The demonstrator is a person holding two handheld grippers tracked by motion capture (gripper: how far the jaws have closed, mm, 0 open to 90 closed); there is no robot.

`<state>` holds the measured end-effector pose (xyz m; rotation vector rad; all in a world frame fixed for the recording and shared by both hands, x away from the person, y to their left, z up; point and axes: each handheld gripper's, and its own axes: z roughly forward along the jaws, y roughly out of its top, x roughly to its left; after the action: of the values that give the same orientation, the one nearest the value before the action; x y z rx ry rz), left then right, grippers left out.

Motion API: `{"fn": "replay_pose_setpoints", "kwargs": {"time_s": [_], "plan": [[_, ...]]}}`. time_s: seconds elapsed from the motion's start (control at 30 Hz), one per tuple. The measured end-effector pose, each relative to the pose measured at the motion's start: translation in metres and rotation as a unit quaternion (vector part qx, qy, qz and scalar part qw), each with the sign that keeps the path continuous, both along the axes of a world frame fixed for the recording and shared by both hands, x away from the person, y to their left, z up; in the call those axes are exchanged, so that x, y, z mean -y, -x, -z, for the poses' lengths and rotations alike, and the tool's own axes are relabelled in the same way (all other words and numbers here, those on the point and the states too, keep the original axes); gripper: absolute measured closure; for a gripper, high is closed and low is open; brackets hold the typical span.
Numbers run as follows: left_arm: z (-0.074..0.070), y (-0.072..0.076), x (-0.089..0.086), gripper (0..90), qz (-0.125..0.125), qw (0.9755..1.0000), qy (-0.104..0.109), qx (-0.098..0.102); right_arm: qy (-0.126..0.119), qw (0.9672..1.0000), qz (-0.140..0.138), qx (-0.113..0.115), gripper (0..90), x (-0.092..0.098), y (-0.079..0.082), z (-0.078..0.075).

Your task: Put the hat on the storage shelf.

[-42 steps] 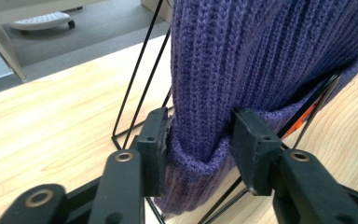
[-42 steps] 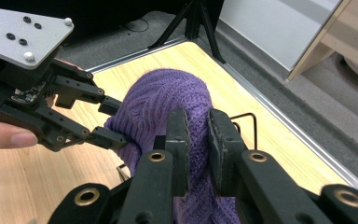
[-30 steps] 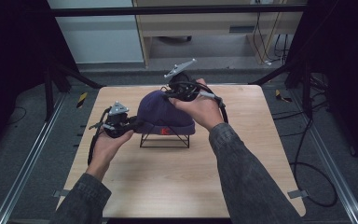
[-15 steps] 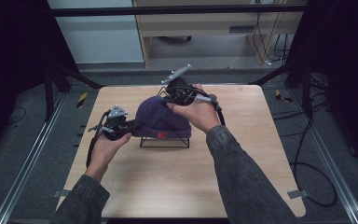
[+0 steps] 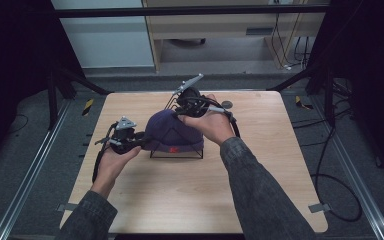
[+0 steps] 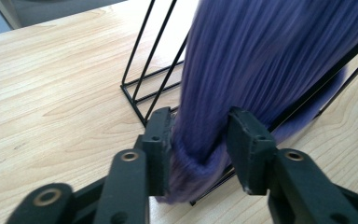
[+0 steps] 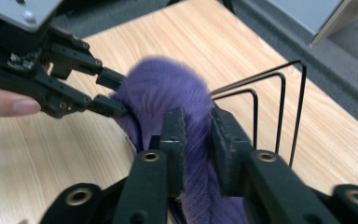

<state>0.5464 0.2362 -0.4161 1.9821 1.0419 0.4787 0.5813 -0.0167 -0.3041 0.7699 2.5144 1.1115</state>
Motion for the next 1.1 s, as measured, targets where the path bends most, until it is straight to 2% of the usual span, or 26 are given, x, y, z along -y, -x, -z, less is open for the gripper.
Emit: {"fn": "replay_pose_setpoints", "kwargs": {"time_s": [0.07,0.27,0.43,0.6,0.73,0.77,0.87,1.1], "plan": [[0.001,0.002,-0.002,56.1,-0.004,1.0,0.005,0.002,-0.012,0.9999,-0.001,0.002,72.2,0.002,0.002,-0.003],[0.008,0.012,-0.013,46.2,-0.03,0.9995,0.003,0.008,-0.012,0.9999,0.006,0.008,71.7,0.007,0.003,-0.008],[0.016,0.022,-0.021,38.8,-0.043,0.9991,0.004,0.004,-0.013,0.9998,0.013,0.011,71.2,0.01,0.003,-0.011],[0.024,0.029,-0.028,30.9,-0.053,0.9984,-0.012,-0.012,-0.011,0.9997,0.017,0.016,68.8,0.013,0.004,-0.015],[0.032,0.031,-0.03,23.8,-0.049,0.998,-0.024,-0.031,-0.012,0.9995,0.024,0.019,65.2,0.018,0.007,-0.019],[0.036,0.031,-0.029,22.5,-0.046,0.9976,-0.037,-0.038,-0.013,0.9994,0.025,0.02,64.4,0.019,0.007,-0.02],[0.044,0.031,-0.029,19.3,-0.044,0.9963,-0.055,-0.05,-0.015,0.9992,0.03,0.023,61.8,0.025,0.009,-0.024],[0.058,0.028,-0.036,13.6,-0.055,0.9929,-0.066,-0.082,-0.019,0.9985,0.043,0.029,55.6,0.04,0.011,-0.033]]}}
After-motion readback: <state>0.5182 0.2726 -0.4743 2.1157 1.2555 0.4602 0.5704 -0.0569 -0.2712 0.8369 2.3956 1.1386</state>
